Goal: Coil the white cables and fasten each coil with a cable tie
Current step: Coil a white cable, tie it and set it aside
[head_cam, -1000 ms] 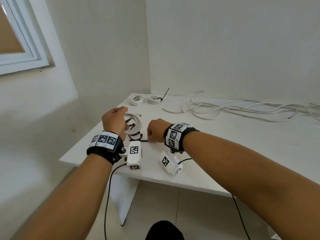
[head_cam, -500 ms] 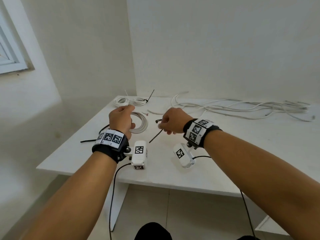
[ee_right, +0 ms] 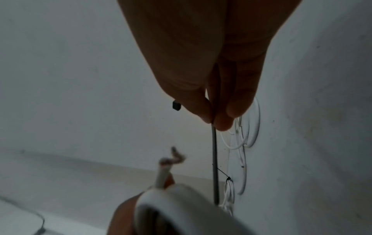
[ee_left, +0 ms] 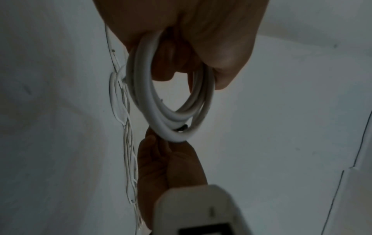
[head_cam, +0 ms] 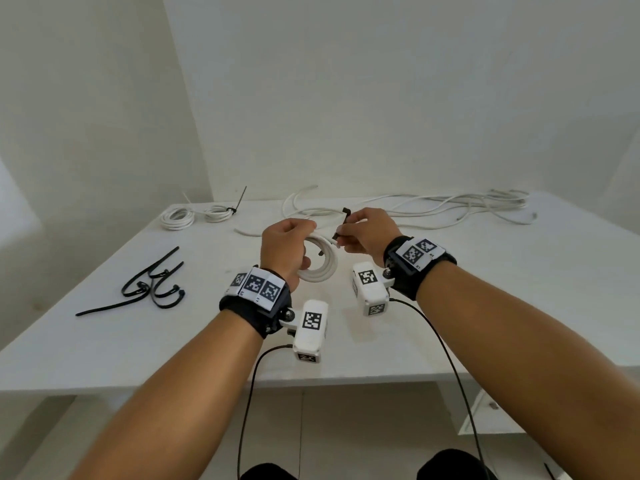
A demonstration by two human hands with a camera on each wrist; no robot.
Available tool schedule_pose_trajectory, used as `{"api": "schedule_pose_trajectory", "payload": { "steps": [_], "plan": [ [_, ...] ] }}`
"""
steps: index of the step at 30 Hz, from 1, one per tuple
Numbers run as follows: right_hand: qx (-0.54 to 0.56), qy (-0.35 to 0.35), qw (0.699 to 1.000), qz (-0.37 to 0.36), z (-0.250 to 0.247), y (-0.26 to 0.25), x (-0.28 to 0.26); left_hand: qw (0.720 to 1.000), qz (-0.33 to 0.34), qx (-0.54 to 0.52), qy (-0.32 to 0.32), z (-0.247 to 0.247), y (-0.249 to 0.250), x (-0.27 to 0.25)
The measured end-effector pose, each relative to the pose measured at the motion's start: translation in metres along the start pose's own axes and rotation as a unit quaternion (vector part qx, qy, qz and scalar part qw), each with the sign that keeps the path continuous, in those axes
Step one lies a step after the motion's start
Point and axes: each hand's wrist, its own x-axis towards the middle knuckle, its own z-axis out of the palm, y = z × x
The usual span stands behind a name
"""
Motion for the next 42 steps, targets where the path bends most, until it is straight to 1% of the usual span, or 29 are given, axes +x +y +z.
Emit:
{"api": "schedule_pose_trajectory", "payload": {
  "steps": [3,7,10,13,16,17,19,21,22,25,28,30,31,33,34,35,37,39,42],
  "plan": [
    [-0.003,-0.048,0.999,0.02,-0.006,-0.002,-0.008,1.0,-0.007,0.005,-0.019,0.015,-0.005,-0.005],
    [-0.08,-0.144,0.986,0.035,-0.012,-0.006,-0.017,1.0,-0.002,0.016,-0.025,0.022,-0.013,-0.01],
    [-0.139,-0.171,0.975,0.024,-0.014,-0.008,-0.022,0.999,-0.015,0.02,-0.022,0.022,-0.018,-0.012],
    [-0.114,-0.183,0.974,0.065,-0.01,-0.008,-0.023,0.998,-0.032,0.032,-0.035,0.019,-0.021,-0.014],
    [-0.088,-0.178,0.977,0.082,-0.004,-0.01,-0.028,0.997,-0.046,0.031,-0.046,0.017,-0.018,-0.016],
    [-0.062,-0.174,0.979,0.09,-0.002,-0.01,-0.029,0.997,-0.051,0.025,-0.047,0.016,-0.016,-0.016],
    [0.027,-0.168,0.976,0.137,0.0,-0.012,-0.033,0.997,-0.055,0.019,-0.046,0.016,-0.014,-0.015],
    [0.075,-0.189,0.966,0.158,0.0,-0.014,-0.036,0.998,-0.05,0.016,-0.044,0.014,-0.013,-0.013],
    [0.069,-0.196,0.967,0.147,0.0,-0.014,-0.036,0.998,-0.048,0.013,-0.04,0.014,-0.012,-0.012],
    [0.031,-0.206,0.975,0.073,-0.002,-0.013,-0.037,0.999,-0.046,-0.002,-0.016,0.012,-0.01,-0.011],
    [-0.04,-0.218,0.975,-0.001,-0.003,-0.012,-0.04,0.999,-0.043,-0.007,0.03,0.009,-0.006,-0.007],
    [-0.105,-0.201,0.972,-0.066,-0.003,-0.012,-0.042,0.997,-0.043,-0.015,0.056,0.007,-0.006,-0.004],
    [-0.155,-0.19,0.963,-0.11,-0.004,-0.012,-0.042,0.997,-0.041,-0.019,0.064,0.006,-0.005,-0.002],
    [-0.255,-0.19,0.927,-0.198,-0.005,-0.013,-0.047,0.997,-0.037,-0.021,0.071,0.005,-0.004,0.0],
    [-0.285,-0.196,0.909,-0.233,-0.004,-0.013,-0.049,0.997,-0.036,-0.021,0.073,0.005,-0.003,-0.001],
    [-0.298,-0.194,0.898,-0.258,-0.002,-0.012,-0.049,0.997,-0.033,-0.024,0.072,0.005,-0.003,0.0],
    [-0.287,-0.161,0.897,-0.296,0.004,-0.011,-0.048,0.997,-0.026,-0.035,0.064,0.006,-0.002,-0.001],
    [-0.245,-0.118,0.909,-0.315,0.008,-0.012,-0.047,0.997,-0.023,-0.042,0.059,0.007,-0.002,-0.003],
    [-0.172,-0.065,0.94,-0.287,0.01,-0.014,-0.045,0.997,-0.021,-0.046,0.052,0.007,-0.004,-0.005]
  ]
}}
